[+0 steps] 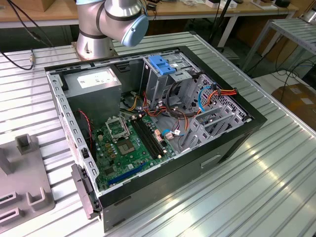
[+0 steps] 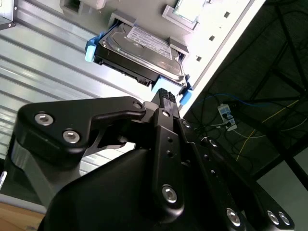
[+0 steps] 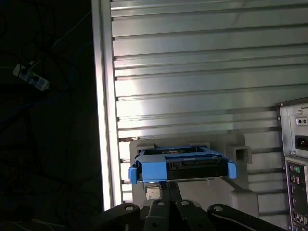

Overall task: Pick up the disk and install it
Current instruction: 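Pick up the disk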

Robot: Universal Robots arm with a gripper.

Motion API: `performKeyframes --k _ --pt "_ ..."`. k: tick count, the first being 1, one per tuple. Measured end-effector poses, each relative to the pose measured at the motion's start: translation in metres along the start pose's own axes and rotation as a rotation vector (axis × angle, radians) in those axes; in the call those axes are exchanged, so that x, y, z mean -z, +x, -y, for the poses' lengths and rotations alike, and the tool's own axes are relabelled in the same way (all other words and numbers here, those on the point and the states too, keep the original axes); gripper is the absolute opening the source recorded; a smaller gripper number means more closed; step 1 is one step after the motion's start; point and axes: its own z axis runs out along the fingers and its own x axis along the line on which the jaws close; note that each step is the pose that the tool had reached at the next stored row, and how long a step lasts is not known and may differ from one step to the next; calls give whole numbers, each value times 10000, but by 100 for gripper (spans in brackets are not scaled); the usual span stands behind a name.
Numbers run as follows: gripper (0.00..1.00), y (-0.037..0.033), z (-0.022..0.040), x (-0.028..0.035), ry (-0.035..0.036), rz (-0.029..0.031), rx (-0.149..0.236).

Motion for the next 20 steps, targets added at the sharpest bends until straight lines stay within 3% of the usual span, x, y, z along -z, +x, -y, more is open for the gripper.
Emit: performKeyframes --k 11,20 --pt "10 3 0 0 21 -2 89" --pt "10 3 0 0 36 -72 1761"
